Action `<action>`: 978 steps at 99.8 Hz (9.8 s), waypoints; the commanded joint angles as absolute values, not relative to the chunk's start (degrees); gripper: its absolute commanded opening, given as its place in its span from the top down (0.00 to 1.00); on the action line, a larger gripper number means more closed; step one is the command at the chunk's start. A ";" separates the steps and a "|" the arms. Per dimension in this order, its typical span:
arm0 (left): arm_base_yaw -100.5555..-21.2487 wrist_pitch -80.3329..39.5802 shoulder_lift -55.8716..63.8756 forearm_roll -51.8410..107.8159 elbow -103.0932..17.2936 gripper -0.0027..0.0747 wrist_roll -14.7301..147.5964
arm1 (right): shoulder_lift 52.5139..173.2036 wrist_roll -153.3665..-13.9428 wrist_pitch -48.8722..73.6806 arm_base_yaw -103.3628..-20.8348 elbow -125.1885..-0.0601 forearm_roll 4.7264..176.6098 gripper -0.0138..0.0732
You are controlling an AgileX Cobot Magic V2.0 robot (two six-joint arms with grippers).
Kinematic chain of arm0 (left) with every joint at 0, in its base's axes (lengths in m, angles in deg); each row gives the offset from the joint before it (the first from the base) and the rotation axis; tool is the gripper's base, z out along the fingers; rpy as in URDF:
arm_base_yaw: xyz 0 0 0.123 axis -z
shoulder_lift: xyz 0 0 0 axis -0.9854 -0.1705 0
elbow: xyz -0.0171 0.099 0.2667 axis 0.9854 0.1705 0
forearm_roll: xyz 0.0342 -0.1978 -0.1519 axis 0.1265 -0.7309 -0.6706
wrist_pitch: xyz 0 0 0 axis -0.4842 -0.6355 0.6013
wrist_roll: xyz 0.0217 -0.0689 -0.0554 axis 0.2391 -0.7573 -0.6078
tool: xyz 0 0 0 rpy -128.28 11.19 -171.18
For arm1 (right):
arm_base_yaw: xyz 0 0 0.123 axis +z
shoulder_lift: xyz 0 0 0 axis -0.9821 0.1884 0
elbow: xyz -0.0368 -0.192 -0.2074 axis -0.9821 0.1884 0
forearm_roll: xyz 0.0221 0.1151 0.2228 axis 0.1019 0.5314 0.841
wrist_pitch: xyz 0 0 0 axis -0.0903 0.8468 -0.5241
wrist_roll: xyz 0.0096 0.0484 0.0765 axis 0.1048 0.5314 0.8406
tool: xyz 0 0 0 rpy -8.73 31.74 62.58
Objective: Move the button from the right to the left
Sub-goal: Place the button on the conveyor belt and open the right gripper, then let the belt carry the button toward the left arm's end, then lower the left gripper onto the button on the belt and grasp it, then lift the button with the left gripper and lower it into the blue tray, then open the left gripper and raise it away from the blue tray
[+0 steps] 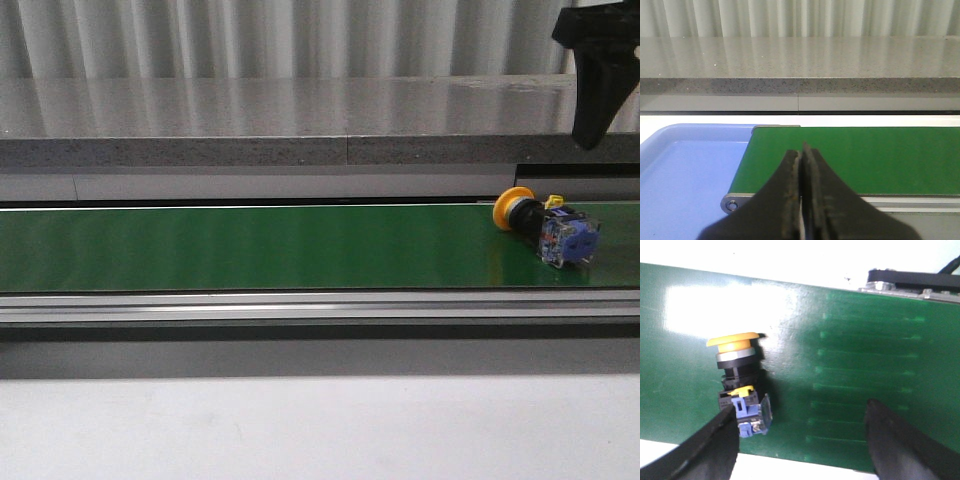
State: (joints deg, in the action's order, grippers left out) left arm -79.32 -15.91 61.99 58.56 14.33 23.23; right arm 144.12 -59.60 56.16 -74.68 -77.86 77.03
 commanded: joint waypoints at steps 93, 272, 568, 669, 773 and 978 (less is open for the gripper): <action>-79.29 -11.48 63.93 58.40 15.73 0.99 23.11 | 104.36 -60.20 35.49 -74.69 -51.25 78.08 0.92; -79.29 -24.14 51.34 59.01 -6.80 0.99 23.11 | 64.74 -60.20 29.23 -74.69 -31.18 78.08 0.92; -57.35 -64.70 -34.66 45.71 -63.92 0.33 6.13 | 64.74 -60.20 29.29 -74.69 -31.18 78.08 0.92; -69.01 -73.53 -24.54 62.30 -65.97 0.97 8.36 | 64.74 -60.20 29.35 -74.69 -31.18 78.08 0.92; -100.93 -67.50 -39.76 61.63 -65.97 0.97 32.47 | 64.74 -60.20 29.35 -74.69 -31.18 78.08 0.92; -78.83 -40.70 6.65 51.50 -40.48 0.99 30.27 | 64.74 -60.20 29.35 -74.69 -31.18 78.08 0.92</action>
State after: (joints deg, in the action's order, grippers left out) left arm -80.74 -46.75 1.98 52.36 -41.70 30.98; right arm 64.22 -59.60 33.77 -74.68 -29.76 77.90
